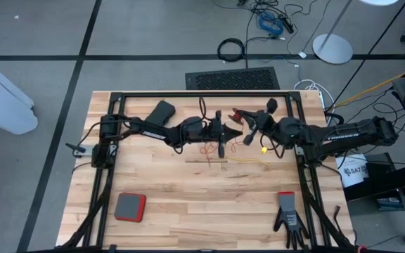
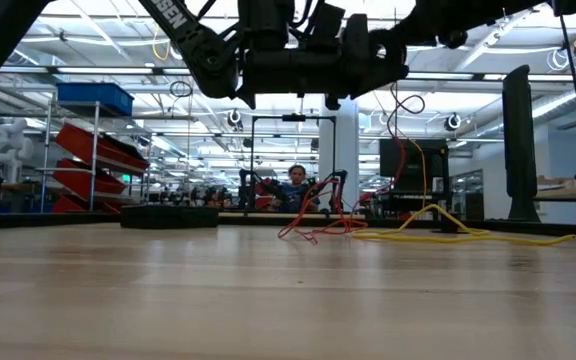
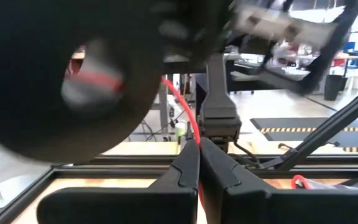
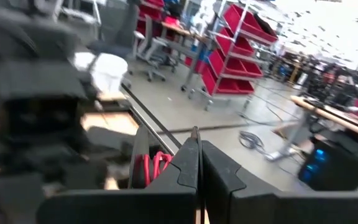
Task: Coil cords
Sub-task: Uncoil the red wire from the spool
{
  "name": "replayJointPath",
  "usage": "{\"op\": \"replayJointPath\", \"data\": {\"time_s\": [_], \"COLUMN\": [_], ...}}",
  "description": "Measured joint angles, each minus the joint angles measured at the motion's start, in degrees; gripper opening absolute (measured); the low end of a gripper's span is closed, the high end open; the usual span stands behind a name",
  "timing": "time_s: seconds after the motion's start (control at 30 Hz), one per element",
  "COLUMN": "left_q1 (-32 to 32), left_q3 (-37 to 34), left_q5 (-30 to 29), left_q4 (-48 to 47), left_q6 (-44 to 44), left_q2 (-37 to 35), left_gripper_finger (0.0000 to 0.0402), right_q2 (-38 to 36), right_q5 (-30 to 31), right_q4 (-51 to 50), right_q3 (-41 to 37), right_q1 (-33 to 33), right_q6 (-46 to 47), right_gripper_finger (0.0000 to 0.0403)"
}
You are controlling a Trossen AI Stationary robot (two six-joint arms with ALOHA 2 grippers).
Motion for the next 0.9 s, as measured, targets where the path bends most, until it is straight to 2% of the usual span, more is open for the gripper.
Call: {"op": "replayJointPath", "data": {"time_s": [0.13,0.43,0.7,0.9], "left_q1": [-0.57,-0.77,0.06,1.41], "left_q3": [0.00,-0.02,-0.06,-0.04], "left_q5": [0.51,2.13,1.28,-4.10], "left_q4": [0.74,0.01,-13.50,-26.47], "left_q6": [0.00,-0.02,6.10,11.42], "left_q2": [0.00,-0.63,-7.20,-11.47], "left_gripper_finger": [0.0002,0.0001,0.0000,0.0000], "right_q2": [0.00,0.00,-0.80,-3.87], "right_q5": [3.50,5.03,6.35,6.24], "right_q4": [-4.72,-13.17,-18.52,-18.68], "right_q3": [0.00,0.00,0.00,0.00], "right_q1": [0.00,0.00,0.09,0.11], "right_q6": [0.18,4.09,6.28,6.08], "right_gripper_finger": [0.0000,0.0000,0.0000,0.0000]}}
